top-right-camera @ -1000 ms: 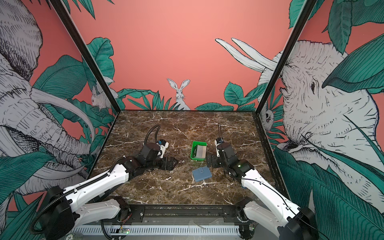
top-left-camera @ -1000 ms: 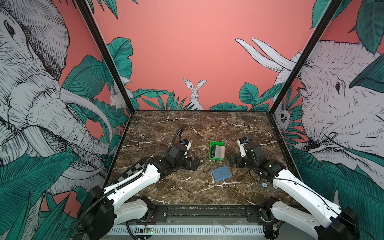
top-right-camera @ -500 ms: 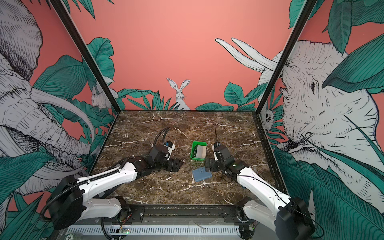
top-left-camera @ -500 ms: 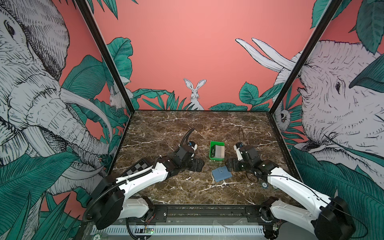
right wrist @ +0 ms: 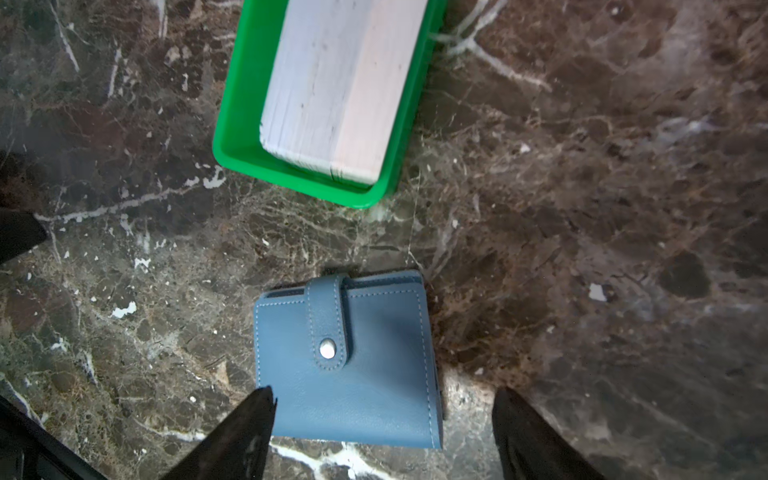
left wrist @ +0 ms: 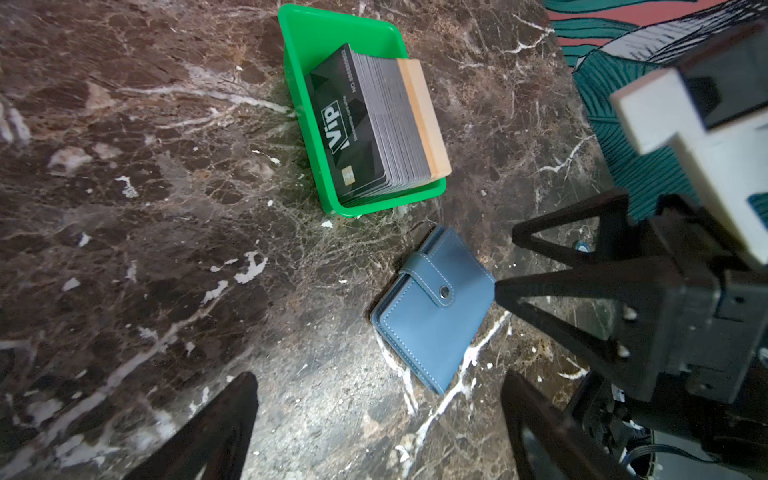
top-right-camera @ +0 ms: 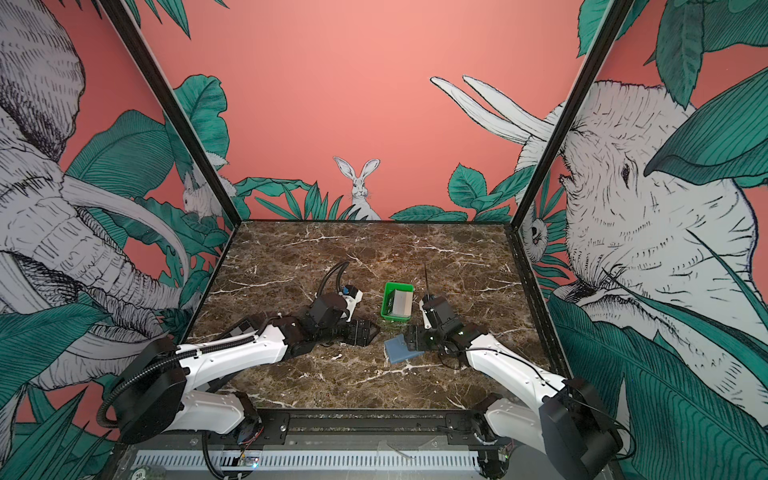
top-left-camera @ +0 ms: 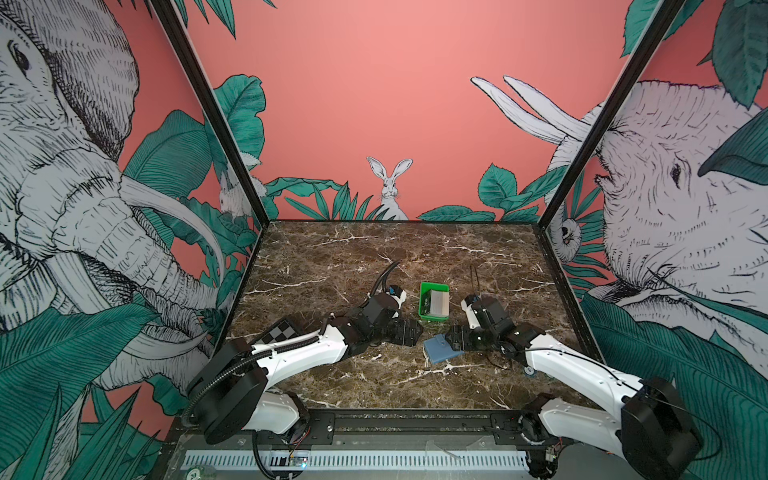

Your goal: Put the credit cards into the card holder

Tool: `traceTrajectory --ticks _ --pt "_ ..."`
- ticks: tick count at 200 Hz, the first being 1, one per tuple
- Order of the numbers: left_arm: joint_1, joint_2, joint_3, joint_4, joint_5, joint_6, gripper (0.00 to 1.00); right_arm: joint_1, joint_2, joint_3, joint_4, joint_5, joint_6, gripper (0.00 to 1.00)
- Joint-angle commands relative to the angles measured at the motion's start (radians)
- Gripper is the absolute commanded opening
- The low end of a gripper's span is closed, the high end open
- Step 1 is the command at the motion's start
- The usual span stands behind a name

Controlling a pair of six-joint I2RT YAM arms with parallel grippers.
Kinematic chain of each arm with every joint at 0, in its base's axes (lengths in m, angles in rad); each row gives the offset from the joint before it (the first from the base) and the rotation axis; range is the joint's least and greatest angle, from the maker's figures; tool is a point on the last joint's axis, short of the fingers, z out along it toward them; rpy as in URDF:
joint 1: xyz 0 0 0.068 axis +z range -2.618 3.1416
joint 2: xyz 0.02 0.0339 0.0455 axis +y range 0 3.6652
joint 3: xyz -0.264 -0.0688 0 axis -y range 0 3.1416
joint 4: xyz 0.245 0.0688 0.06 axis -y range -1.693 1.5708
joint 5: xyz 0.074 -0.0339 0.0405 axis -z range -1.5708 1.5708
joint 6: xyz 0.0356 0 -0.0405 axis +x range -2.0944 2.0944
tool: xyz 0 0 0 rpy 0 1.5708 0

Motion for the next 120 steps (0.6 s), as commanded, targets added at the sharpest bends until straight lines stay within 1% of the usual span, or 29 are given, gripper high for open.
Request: traceTrajectory --ticks 1,27,62,120 --pt "-0.004 -0.049 -0.042 0.030 -0.031 -0.039 0.94 0.015 -0.023 -0.035 -0.003 -0.026 0.044 0.81" --pt "-0.002 -0.101 -0.067 0.014 -0.085 -0.044 0.94 0.027 -0.039 -0.064 0.002 -0.033 0.061 0.81" --pt "-0.002 -0.149 -0.081 -0.031 -0.118 -0.047 0.94 0.043 -0.048 -0.101 0.058 -0.073 0.108 0.80" --pt "0.017 -0.254 -0.132 -0.080 -0.141 -0.076 0.94 0.158 0.005 -0.098 0.184 -0.091 0.170 0.78"
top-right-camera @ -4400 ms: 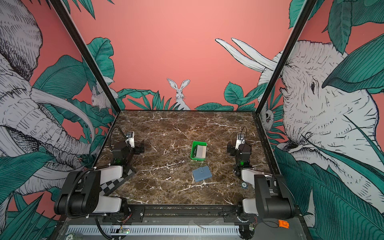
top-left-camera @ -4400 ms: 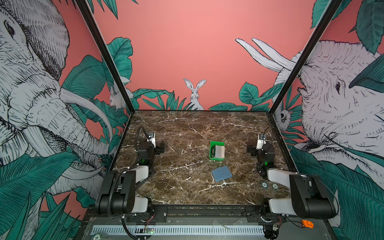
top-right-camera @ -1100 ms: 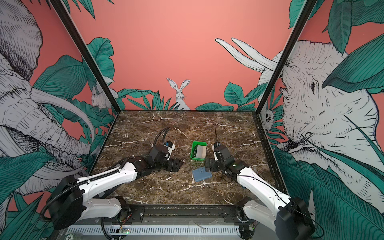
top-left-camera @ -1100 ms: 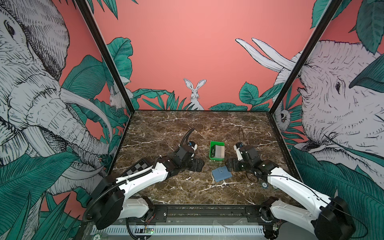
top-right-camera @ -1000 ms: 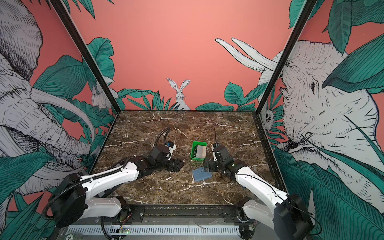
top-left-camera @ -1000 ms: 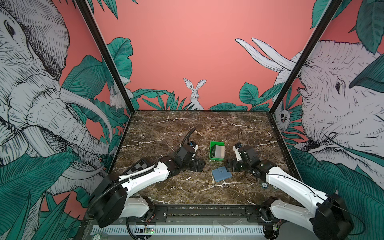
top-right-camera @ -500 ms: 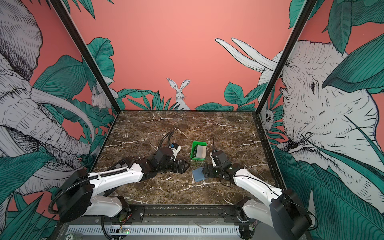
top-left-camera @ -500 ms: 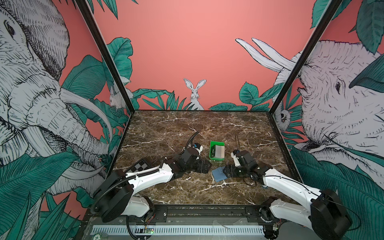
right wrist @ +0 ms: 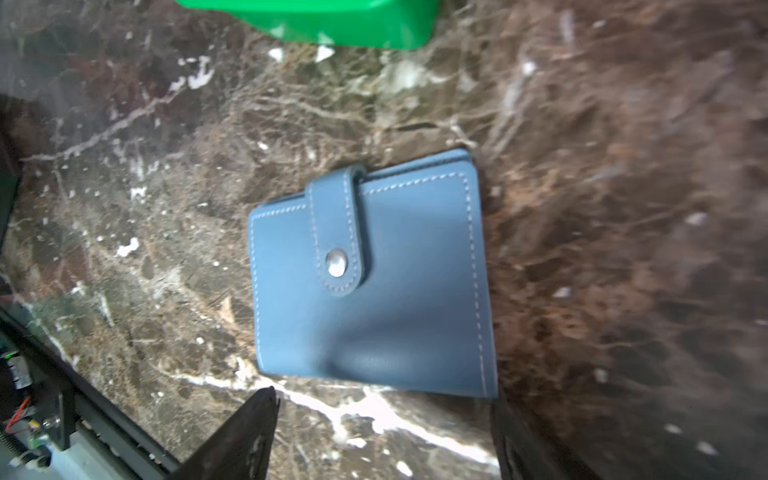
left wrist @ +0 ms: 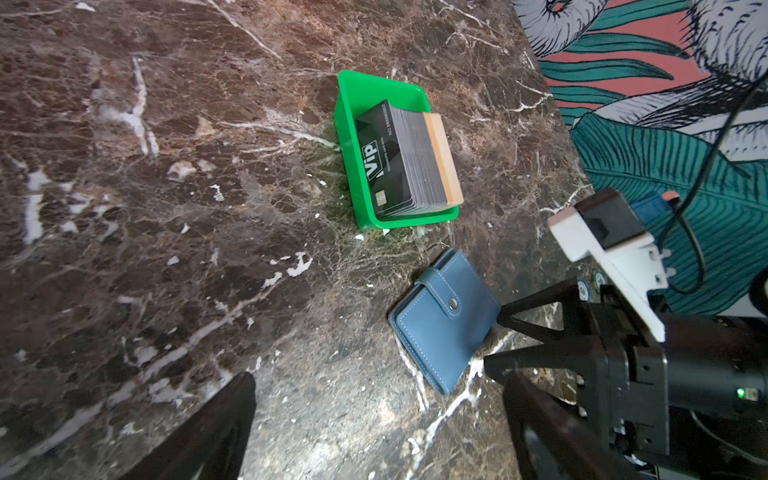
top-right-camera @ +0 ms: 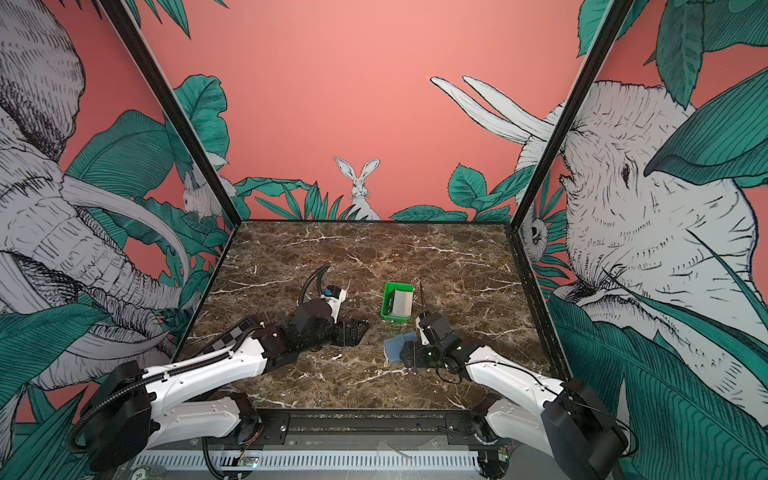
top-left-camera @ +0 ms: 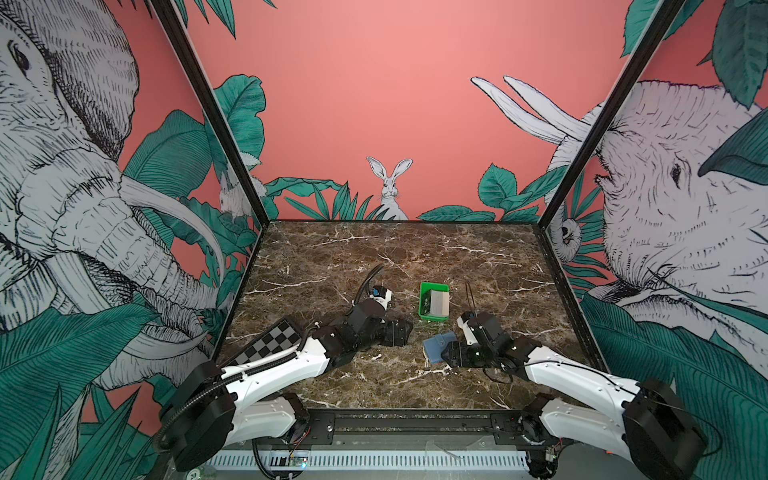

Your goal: Put the credit cards into the card holder

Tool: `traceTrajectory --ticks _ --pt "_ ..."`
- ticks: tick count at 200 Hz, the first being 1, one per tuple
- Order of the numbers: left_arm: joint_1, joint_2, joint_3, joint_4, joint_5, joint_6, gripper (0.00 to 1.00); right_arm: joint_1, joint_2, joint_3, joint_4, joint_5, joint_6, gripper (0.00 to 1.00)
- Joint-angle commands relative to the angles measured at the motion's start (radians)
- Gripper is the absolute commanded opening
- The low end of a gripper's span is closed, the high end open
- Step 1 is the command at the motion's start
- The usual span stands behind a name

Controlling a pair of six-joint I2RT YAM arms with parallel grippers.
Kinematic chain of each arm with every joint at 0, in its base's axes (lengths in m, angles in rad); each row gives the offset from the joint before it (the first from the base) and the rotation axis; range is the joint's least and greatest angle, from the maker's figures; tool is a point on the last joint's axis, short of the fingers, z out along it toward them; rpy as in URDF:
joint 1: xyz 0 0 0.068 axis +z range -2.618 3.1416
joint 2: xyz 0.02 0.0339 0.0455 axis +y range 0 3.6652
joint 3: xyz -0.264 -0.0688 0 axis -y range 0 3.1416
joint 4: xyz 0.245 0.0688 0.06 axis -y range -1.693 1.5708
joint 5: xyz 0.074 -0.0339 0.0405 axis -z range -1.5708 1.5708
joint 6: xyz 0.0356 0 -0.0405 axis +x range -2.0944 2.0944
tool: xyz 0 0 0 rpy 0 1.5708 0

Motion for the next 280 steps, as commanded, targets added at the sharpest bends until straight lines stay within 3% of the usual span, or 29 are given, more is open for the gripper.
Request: traceTrajectory --ticks 1,45,87,128,166,210,247,280 --pt "0.014 -0.052 -0.025 -0.054 -0.026 -0.027 0.94 0.047 0.026 0.012 0.099 -0.017 0.040 0.78" --pt "0.050 -0.133 -0.087 -0.062 -0.008 -0.070 0.94 0.182 0.143 0.098 0.191 -0.015 0.049 0.78" --pt "0.076 -0.175 -0.151 -0.013 0.076 -0.099 0.93 0.264 0.218 0.181 0.202 0.025 0.050 0.78" --pt "0.076 -0.177 -0.186 0.010 0.154 -0.129 0.93 0.263 0.126 0.178 0.081 0.210 0.073 0.77" --pt "0.072 -0.157 -0.234 0.094 0.215 -0.199 0.91 0.226 0.070 0.198 0.008 0.271 0.068 0.76" --pt "0.058 -0.105 -0.221 0.136 0.191 -0.228 0.91 0.135 0.068 0.193 0.029 0.195 0.026 0.73" --pt "0.013 0.003 -0.215 0.257 0.145 -0.328 0.86 0.119 0.139 0.231 0.014 0.139 -0.057 0.69" --pt "-0.025 0.073 -0.176 0.280 0.099 -0.373 0.85 0.092 0.175 0.213 0.038 0.112 -0.052 0.61"
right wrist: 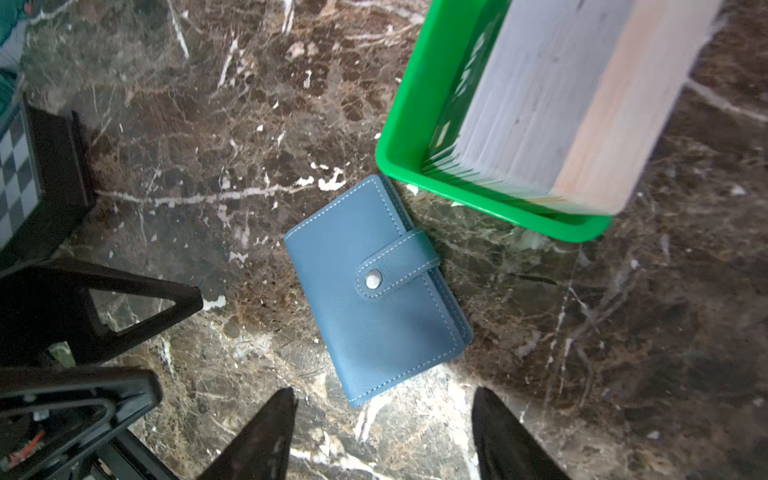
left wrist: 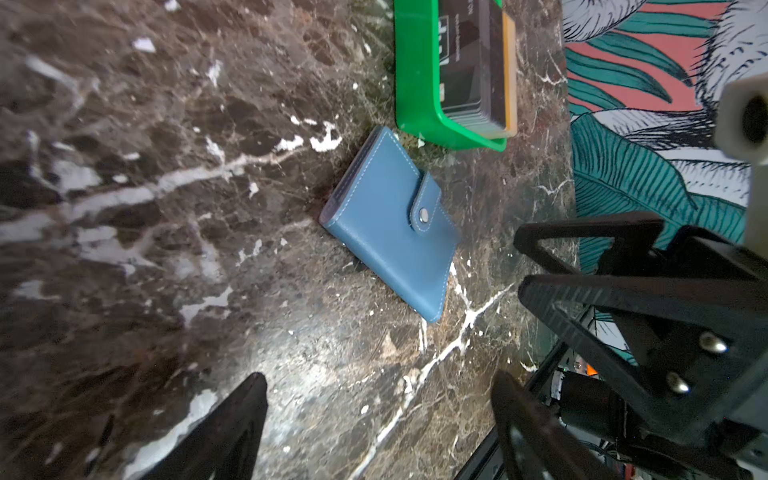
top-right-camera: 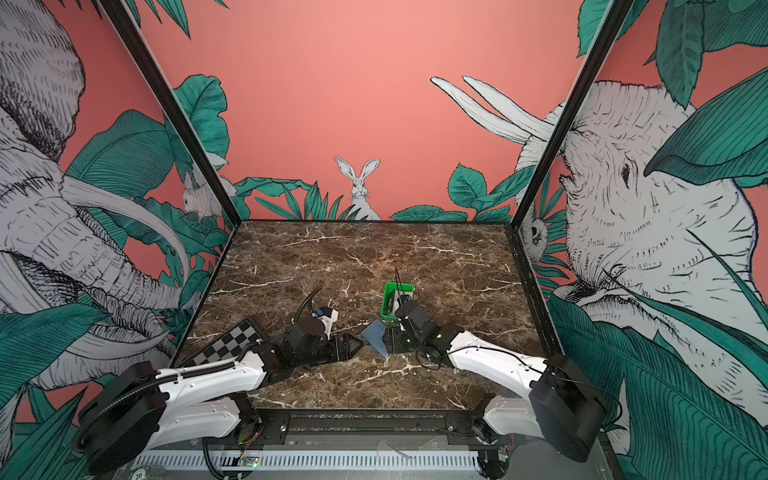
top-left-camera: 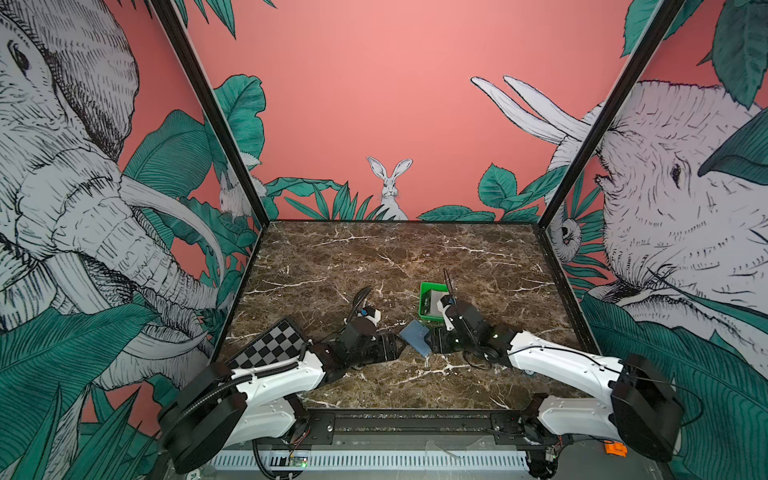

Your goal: Put the credit cards into the card holder

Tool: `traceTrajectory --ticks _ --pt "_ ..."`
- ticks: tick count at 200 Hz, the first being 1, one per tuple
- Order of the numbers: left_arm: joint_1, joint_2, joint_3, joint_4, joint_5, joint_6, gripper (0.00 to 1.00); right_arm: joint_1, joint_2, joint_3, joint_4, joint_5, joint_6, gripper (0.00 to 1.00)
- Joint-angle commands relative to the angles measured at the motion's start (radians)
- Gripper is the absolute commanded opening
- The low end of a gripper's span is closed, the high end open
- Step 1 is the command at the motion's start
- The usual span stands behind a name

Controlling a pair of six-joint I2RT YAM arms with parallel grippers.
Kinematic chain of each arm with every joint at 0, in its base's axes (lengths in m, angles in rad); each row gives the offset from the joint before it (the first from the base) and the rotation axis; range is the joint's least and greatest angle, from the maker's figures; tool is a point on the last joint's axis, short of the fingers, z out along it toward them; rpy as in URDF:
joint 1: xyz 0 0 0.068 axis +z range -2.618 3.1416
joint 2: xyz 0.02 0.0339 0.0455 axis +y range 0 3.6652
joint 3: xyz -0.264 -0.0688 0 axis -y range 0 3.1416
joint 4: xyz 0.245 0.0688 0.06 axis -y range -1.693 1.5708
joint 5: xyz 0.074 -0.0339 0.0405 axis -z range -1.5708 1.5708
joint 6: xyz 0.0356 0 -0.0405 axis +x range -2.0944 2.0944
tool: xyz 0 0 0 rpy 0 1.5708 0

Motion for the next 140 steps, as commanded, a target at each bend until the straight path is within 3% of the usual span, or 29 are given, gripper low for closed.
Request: traceTrajectory --ticks 1,57,140 --pt "-0.020 0.024 0.040 0.059 -0.054 -0.066 0.85 -0.022 0.016 -0.001 0.017 -0.035 -0.025 0.61" --pt "-0.020 0.050 0.034 0.080 -0.092 -0.097 0.83 -0.124 0.116 -0.028 0.178 -0.185 -0.024 0.55" --pt "0.045 0.051 -0.002 0.145 0.033 -0.075 0.83 -0.131 0.226 -0.041 0.264 -0.138 0.052 0.44"
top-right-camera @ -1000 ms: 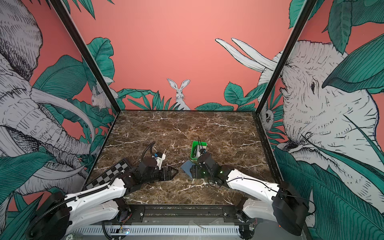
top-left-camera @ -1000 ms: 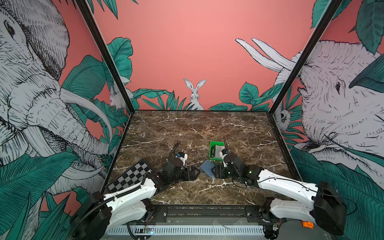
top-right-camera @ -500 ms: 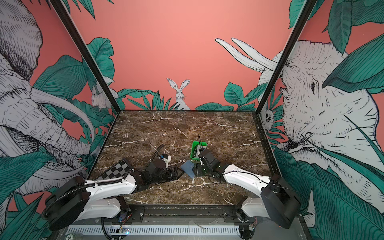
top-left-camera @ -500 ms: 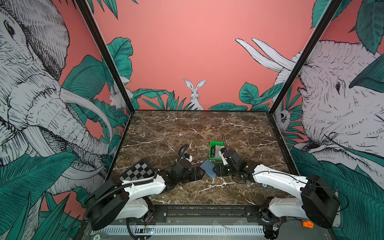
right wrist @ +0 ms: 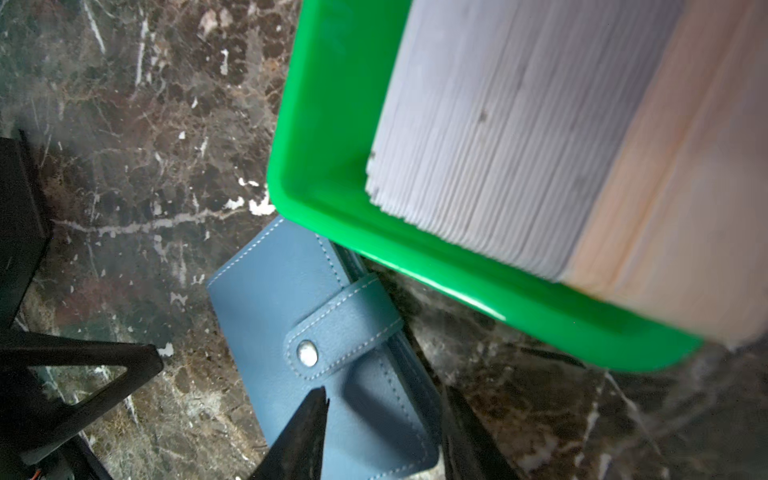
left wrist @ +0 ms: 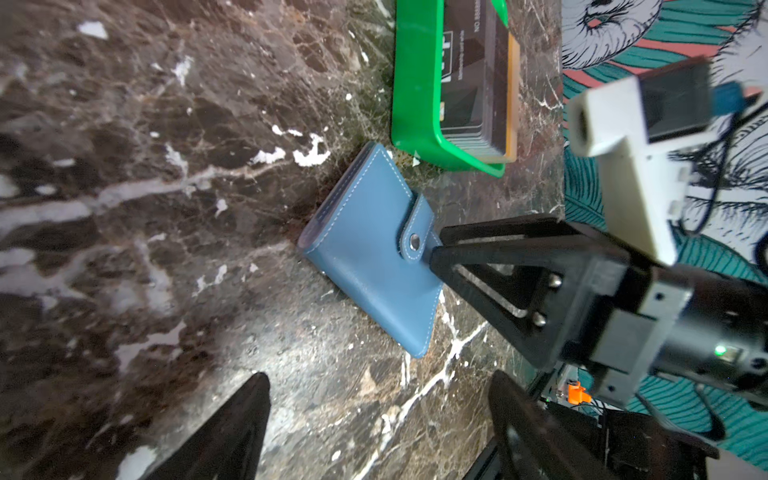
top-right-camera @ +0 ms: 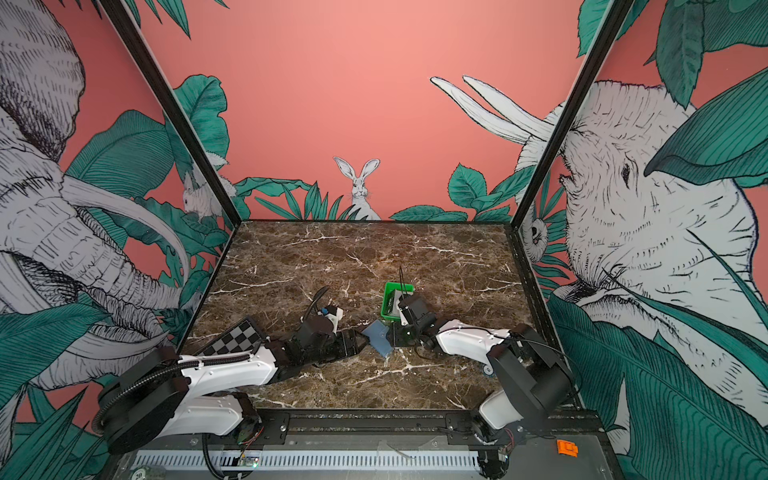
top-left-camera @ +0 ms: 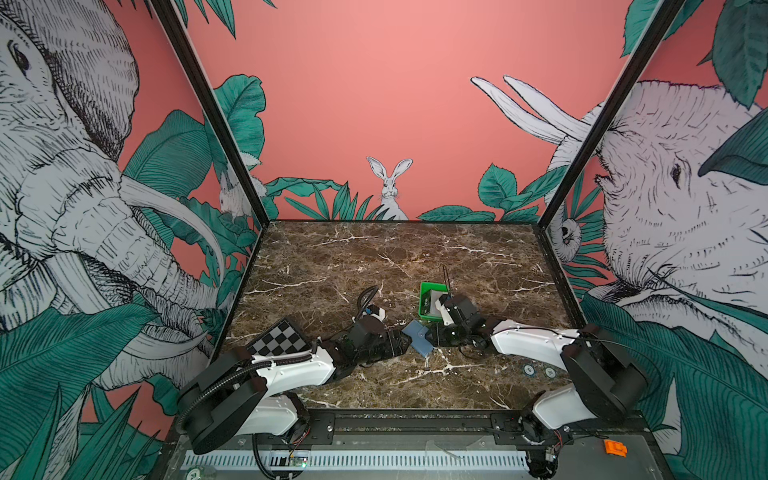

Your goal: Put the credit cards into the card holder

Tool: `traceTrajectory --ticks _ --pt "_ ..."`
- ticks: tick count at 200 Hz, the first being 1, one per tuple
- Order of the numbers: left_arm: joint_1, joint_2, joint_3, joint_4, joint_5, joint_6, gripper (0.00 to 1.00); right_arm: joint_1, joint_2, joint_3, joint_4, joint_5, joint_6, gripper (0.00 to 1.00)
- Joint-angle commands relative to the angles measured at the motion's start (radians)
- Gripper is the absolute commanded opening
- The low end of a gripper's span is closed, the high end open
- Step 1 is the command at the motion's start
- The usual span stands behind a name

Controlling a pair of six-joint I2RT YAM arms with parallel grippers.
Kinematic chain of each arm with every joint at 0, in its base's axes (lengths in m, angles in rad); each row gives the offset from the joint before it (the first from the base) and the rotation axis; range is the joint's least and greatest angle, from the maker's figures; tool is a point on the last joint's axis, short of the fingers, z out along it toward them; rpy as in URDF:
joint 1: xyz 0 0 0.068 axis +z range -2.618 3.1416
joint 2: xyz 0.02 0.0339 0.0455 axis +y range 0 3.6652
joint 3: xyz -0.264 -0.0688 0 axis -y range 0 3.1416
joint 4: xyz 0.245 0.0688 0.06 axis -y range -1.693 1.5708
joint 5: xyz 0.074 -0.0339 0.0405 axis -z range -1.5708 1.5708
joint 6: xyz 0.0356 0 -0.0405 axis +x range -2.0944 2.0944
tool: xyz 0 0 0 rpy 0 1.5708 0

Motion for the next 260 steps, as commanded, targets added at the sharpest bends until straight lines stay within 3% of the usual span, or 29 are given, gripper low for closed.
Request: traceTrajectory --ticks 1,107,134,163,200,260 --pt "0.035 -0.034 -0.030 0.044 0.043 -0.001 0.83 -0.003 0.003 -0.031 0.070 0.009 0.050 0.44" --pt "0.138 -0.058 -0.032 -0.020 0.151 0.095 0.80 0.183 -0.102 -0.082 0.078 -0.002 0.137 0.42" --pt "0.138 -0.020 -0.023 0.002 0.184 0.111 0.78 0.167 -0.174 -0.085 0.001 0.107 0.124 0.42" --pt "0.138 0.053 -0.006 0.062 0.232 0.126 0.75 0.097 -0.140 -0.059 0.002 0.073 0.109 0.41" --pt "0.139 0.147 0.005 0.163 0.277 0.124 0.70 0.084 -0.048 0.007 0.010 0.046 0.105 0.38" --pt "0.147 0.224 0.096 0.073 0.289 0.197 0.69 0.072 0.036 0.018 0.036 0.071 0.152 0.32"
